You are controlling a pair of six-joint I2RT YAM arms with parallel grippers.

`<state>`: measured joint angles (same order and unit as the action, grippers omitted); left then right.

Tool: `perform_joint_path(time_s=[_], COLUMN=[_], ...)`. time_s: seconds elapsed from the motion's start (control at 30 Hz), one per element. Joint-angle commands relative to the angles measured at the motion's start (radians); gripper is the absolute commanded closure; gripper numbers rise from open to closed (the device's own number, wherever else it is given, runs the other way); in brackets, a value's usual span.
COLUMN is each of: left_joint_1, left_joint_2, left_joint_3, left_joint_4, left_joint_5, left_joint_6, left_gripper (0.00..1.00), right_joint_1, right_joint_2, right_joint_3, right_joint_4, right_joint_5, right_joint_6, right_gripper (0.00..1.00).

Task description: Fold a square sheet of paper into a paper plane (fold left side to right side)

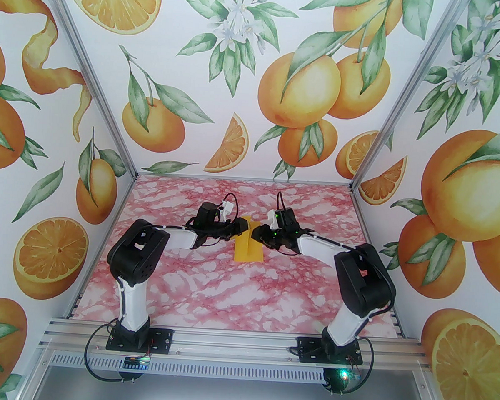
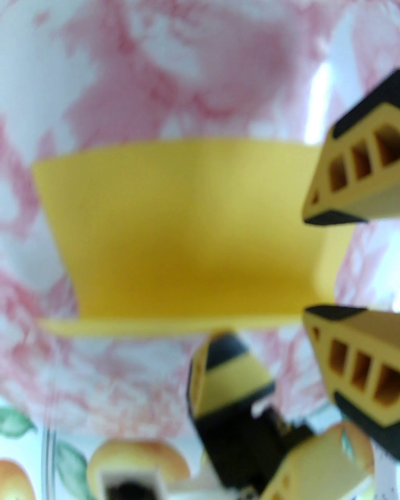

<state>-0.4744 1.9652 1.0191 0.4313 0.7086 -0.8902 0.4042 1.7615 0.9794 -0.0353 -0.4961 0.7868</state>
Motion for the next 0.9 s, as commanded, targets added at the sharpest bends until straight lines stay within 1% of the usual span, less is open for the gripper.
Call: perform_joint_path(time_s=[0.0,0.3,0.43,0.47,0.53,0.6,0.73,0.8,0.83,0.87], left_joint_1=[-0.004,-0.005,-0.005,-0.004,-0.005,-0.004,0.001,0.007,0.009,0.012], left_joint_2=[0.011,0.009,0.008,0.006,0.003,0.0,-0.022,-0.05,-0.069,-0.089], left_joint_3=[0.027,0.027,0.024,0.024,0.024,0.025,0.027,0.029,0.031,0.036], left_joint_4=[0.034,0.037,0.039,0.04,0.037,0.034,0.011,-0.03,-0.067,-0.12], left_joint_5=[0.007,0.011,0.011,0.009,0.009,0.009,0.001,-0.014,-0.027,-0.047], left_joint_6=[-0.003,-0.004,-0.006,-0.006,-0.006,-0.004,0.002,0.019,0.04,0.067], left_gripper=[0.17,0.17,0.17,0.18,0.18,0.17,0.17,0.15,0.1,0.02], right_joint_1=[-0.005,-0.003,-0.004,-0.004,-0.007,-0.009,-0.021,-0.035,-0.042,-0.051], right_joint_2=[0.037,0.099,0.102,0.1,0.102,0.108,0.101,0.089,0.083,0.079], right_joint_3=[-0.011,-0.015,-0.015,-0.015,-0.012,-0.01,-0.003,-0.004,-0.007,-0.01], right_joint_4=[0.13,0.207,0.201,0.192,0.178,0.172,0.143,0.124,0.118,0.112], right_joint_5=[-0.089,-0.131,-0.123,-0.118,-0.114,-0.115,-0.105,-0.096,-0.098,-0.098], right_joint_6=[0.078,0.124,0.118,0.11,0.099,0.093,0.071,0.054,0.045,0.038], right_gripper=[0.64,0.68,0.8,0.85,0.89,0.99,1.0,1.0,1.0,1.0])
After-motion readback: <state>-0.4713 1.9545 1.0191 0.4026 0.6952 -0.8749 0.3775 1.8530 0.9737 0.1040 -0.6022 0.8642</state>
